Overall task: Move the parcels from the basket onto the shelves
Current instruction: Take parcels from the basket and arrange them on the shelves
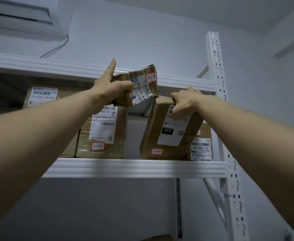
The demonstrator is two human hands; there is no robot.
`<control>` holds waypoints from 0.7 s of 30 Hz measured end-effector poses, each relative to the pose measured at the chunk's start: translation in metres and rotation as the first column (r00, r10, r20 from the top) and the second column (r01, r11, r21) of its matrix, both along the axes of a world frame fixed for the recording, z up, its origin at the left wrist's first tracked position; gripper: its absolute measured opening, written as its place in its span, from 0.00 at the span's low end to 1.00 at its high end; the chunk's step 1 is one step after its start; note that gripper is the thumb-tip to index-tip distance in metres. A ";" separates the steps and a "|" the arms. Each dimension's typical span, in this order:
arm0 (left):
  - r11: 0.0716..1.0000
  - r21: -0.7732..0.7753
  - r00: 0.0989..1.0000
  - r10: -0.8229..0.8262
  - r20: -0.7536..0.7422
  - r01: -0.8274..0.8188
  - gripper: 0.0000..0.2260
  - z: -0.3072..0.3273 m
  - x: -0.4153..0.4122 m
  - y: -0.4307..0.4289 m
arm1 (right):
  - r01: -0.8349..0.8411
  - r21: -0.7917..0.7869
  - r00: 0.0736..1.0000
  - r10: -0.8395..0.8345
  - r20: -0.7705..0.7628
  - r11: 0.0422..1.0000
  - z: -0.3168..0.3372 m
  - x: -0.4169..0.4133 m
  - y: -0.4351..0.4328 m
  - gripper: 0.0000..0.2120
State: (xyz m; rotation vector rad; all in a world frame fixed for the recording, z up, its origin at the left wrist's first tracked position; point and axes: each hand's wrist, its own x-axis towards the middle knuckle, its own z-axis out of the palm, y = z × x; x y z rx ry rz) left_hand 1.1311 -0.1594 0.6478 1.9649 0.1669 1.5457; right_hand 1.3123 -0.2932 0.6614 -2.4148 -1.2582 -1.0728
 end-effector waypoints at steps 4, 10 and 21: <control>0.998 -0.053 0.999 0.040 -0.007 -0.041 0.46 -0.002 0.000 0.009 | -0.084 0.126 0.995 0.077 0.057 0.989 -0.012 -0.004 -0.015 0.15; 0.984 -0.116 0.988 0.126 -0.088 -0.136 0.38 -0.010 0.010 0.015 | -0.254 0.260 0.960 0.276 -0.049 0.932 -0.004 -0.011 -0.055 0.14; 0.982 0.060 0.862 0.187 -0.472 -0.181 0.10 -0.039 0.055 -0.020 | -0.077 0.049 0.984 0.083 -0.156 0.996 -0.009 -0.006 -0.094 0.17</control>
